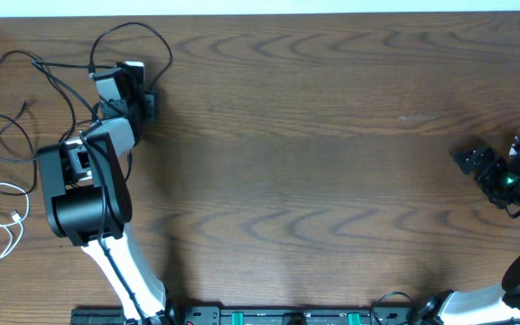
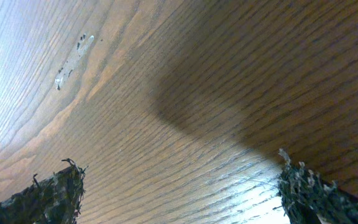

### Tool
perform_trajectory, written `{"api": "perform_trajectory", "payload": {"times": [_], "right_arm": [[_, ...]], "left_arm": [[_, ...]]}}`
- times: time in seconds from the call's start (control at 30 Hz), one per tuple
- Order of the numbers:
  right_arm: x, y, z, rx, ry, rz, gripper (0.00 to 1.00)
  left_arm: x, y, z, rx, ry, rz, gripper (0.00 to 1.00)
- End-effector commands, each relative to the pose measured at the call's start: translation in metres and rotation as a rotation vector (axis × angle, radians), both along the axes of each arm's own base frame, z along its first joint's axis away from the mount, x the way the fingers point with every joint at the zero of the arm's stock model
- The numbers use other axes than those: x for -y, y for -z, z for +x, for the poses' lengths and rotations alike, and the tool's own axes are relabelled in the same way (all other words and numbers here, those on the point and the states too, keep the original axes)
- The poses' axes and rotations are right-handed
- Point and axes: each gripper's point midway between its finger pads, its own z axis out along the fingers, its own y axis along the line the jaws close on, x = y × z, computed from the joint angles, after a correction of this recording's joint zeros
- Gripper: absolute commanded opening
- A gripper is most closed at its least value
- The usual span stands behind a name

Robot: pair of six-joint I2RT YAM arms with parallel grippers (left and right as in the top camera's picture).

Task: Untangle cables

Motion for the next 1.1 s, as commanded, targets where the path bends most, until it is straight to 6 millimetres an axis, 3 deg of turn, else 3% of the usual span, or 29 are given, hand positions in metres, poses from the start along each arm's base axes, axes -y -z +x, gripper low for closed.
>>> {"api": "perform_trajectory", "payload": {"times": [0.0, 0.03, 0.1, 0.17, 0.27, 0.33, 0.5, 0.53, 0.57, 0.67, 0.8, 0.9, 1.0, 1.07], "right_arm": [[-0.005, 0.01, -0.006, -0.039, -0.002, 0.009, 0.99], [-0.005, 0.01, -0.006, -0.039, -0.002, 0.009, 0.99], [-0.005, 0.01, -0.006, -0.039, -0.002, 0.008, 0.99], [-0.005, 0.01, -0.006, -0.039, -0.002, 0.009, 0.99], [-0.005, 0.01, -0.006, -0.039, -0.002, 0.008, 0.99], [-0.005, 0.01, -0.006, -0.038, -0.002, 0.008, 0.99], [-0.004, 0.009, -0.005, -0.037, 0.02, 0.019, 0.99], [-0.003, 0.009, -0.004, -0.038, 0.029, 0.023, 0.99], [-0.002, 0.008, -0.003, -0.034, 0.033, 0.023, 0.99], [-0.002, 0.008, -0.003, -0.034, 0.033, 0.022, 0.99], [-0.002, 0.008, -0.003, -0.032, 0.033, 0.02, 0.99], [-0.002, 0.008, -0.003, -0.031, 0.033, 0.02, 0.99], [-0.001, 0.008, -0.002, -0.028, 0.032, 0.017, 0.99], [-0.001, 0.008, -0.002, -0.026, 0.032, 0.015, 0.99]], "left_arm": [[-0.015, 0.019, -0.009, -0.043, -0.035, 0.008, 0.08], [-0.024, 0.018, -0.011, -0.038, -0.079, 0.003, 0.08], [-0.071, 0.015, -0.024, 0.002, -0.349, -0.066, 0.08], [-0.095, 0.015, -0.034, 0.03, -0.476, -0.134, 0.08], [-0.157, 0.018, -0.067, 0.118, -0.817, -0.338, 0.08], [-0.172, 0.019, -0.078, 0.13, -0.877, -0.378, 0.08], [-0.176, 0.02, -0.08, 0.131, -0.866, -0.408, 0.11], [-0.175, 0.019, -0.08, 0.132, -0.864, -0.408, 0.22], [-0.173, 0.019, -0.078, 0.133, -0.858, -0.408, 0.4], [-0.168, 0.017, -0.073, 0.14, -0.843, -0.407, 0.69], [-0.154, 0.006, -0.057, 0.169, -0.781, -0.422, 0.88], [-0.137, -0.024, -0.037, 0.223, -0.673, -0.419, 0.96], [-0.121, -0.057, -0.026, 0.252, -0.574, -0.352, 0.97], [-0.101, -0.093, -0.018, 0.284, -0.485, -0.298, 0.97]]}}
